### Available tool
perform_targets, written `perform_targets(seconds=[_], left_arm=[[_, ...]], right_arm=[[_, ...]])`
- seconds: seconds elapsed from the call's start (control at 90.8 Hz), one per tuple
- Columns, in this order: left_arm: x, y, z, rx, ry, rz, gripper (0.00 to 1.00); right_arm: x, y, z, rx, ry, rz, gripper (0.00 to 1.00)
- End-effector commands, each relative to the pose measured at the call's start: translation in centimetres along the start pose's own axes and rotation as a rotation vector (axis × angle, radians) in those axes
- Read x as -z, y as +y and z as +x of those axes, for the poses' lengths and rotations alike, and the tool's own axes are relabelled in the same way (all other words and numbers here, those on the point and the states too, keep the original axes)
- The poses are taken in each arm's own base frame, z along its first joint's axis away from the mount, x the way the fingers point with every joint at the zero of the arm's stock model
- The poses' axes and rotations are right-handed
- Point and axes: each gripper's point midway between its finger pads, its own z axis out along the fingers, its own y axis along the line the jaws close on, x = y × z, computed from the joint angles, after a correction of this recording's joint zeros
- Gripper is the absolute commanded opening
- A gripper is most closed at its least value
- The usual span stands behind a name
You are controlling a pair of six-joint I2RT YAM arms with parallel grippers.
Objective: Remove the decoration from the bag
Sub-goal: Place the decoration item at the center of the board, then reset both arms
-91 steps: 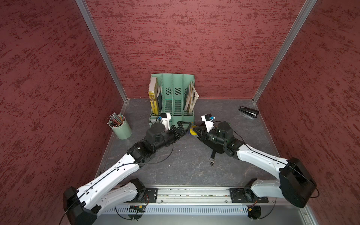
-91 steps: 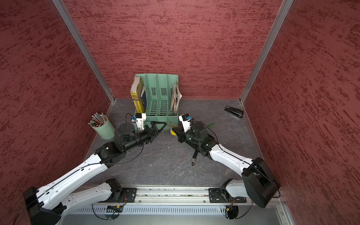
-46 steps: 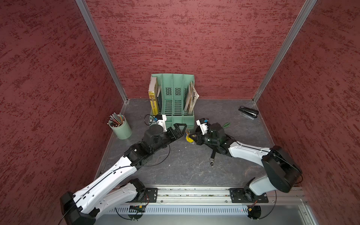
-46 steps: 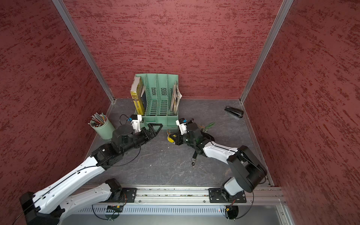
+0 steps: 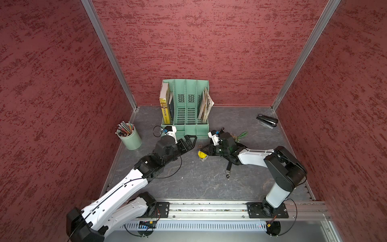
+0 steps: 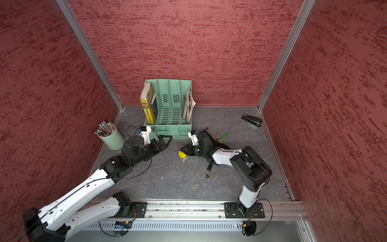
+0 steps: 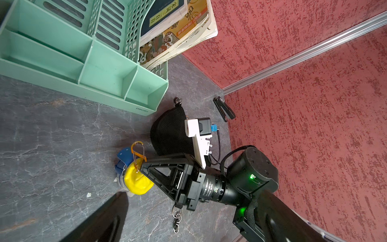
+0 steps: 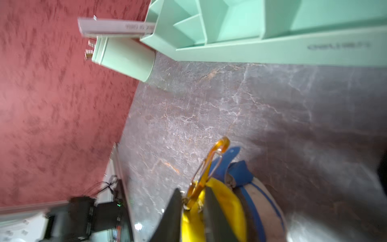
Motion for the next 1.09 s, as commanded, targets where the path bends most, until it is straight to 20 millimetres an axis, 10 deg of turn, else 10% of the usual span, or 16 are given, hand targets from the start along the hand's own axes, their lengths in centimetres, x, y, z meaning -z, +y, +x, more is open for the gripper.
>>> perform_targets(seconds=[0.0, 0.408, 0.87, 1.08], left_arm=[[0.2, -0.8, -0.8, -0.04, -0.021, 0.019, 1.0], [1.3, 2.5, -7.5, -0.38, -0.355, -0.198, 1.0], [4.1, 19.5, -14.0, -0.494, -0.676, -0.636, 1.0], [5.0, 22.4, -15.2, -0.61, -0.69, -0.74, 1.0]], right_arm=[[2.2, 0.7, -2.3, 0.061, -0.067, 0.061, 0.41], [13.9, 2.4, -7.6, 0.361, -0.29, 0.386, 0.57], [22.8, -9.4, -11.4, 0.385, -0.518, 0.79, 0.71], [25.7, -13.6, -12.5, 0.347, -0.64, 0.91, 0.76]])
